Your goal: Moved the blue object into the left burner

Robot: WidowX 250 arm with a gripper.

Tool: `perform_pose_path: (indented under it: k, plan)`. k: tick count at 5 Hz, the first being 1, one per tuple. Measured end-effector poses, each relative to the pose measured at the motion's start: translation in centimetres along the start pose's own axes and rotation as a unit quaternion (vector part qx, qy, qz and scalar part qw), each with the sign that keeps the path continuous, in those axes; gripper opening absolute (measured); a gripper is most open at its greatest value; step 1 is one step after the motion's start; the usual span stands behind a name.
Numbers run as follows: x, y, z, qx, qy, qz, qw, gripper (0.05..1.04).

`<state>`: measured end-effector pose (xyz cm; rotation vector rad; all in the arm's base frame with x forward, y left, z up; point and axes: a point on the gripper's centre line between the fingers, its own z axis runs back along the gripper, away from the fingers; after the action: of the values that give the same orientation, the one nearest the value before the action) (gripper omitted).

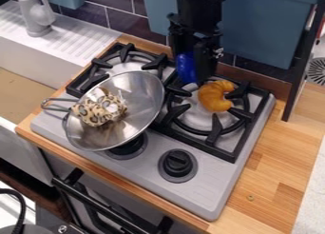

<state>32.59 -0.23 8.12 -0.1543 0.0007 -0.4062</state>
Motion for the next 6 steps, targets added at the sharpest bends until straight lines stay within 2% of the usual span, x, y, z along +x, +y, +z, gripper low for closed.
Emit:
perform_pose_path:
  k: [2, 5, 6]
  plan:
    - [-1.2, 3.1, 0.8, 0.017, -0.015, 0.046, 0.9987, 0.785]
    - [-4.2, 9.0, 1.5, 0.066, -0.082, 0.106, 0.9888, 0.785]
    - [-5.0, 10.5, 1.3, 0.08, -0.086, 0.124, 0.9854, 0.785]
